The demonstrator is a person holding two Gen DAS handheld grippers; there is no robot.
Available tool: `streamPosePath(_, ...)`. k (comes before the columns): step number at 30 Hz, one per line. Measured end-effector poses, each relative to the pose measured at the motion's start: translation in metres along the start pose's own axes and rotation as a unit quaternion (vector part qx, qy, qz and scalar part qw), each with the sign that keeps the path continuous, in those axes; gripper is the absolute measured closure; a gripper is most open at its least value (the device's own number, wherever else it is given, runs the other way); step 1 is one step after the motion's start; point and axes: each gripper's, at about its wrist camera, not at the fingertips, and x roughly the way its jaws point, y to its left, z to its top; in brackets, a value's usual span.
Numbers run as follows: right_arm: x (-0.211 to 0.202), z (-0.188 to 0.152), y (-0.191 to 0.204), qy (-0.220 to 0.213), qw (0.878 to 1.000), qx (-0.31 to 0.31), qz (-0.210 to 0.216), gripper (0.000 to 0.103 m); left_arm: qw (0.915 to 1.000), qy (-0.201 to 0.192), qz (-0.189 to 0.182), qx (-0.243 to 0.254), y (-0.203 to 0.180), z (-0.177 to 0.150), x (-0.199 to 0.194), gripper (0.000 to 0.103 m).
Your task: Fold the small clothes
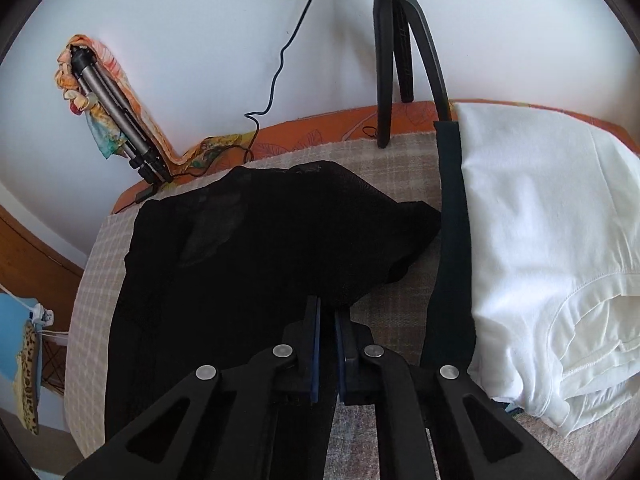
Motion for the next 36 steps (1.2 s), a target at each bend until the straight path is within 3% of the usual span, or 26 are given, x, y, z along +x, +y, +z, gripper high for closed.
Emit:
streamPosePath(7,-0.005,0.013,0.068,-0.007,0.992,-0.098,-0.080,0.100,0.9993,-0.029,0.010,-0.020,0.013,-0.008,-0.030,0.101)
streamPosePath(12,0.017,0.010,0.120,0.005,0.975,-0.180,-0.130,0.100,0.9982,-0.040,0.019,-0.041,0.026,-0.014,-0.042,0.101)
streamPosePath(16,0.041,-0.001,0.154,0.020,0.964,-0.224,-0.142,0.100,0.9969,-0.043,0.029,-0.059,0.039,-0.018,-0.050,0.101)
streamPosePath(21,0.069,-0.012,0.183,0.037,0.959,-0.247,-0.135,0.100,0.9954,-0.040,0.046,-0.075,0.057,-0.025,-0.057,0.101)
streamPosePath(27,0.078,-0.021,0.193,0.048,0.964,-0.247,-0.086,0.094,0.9958,-0.017,0.052,-0.074,0.061,-0.034,-0.053,0.101)
streamPosePath(29,0.070,-0.023,0.192,0.049,0.966,-0.248,-0.055,0.080,0.9963,-0.001,0.048,-0.071,0.059,-0.036,-0.048,0.101)
streamPosePath(31,0.054,-0.021,0.185,0.038,0.970,-0.240,-0.030,0.075,0.9964,0.012,0.046,-0.070,0.060,-0.038,-0.047,0.101)
streamPosePath(34,0.021,-0.011,0.158,0.018,0.980,-0.191,0.051,0.071,0.9963,0.037,0.046,-0.062,0.060,-0.036,-0.049,0.099)
streamPosePath(36,0.000,0.000,0.132,-0.003,0.986,-0.147,0.078,0.070,0.9960,0.047,0.056,-0.052,0.059,-0.035,-0.056,0.091)
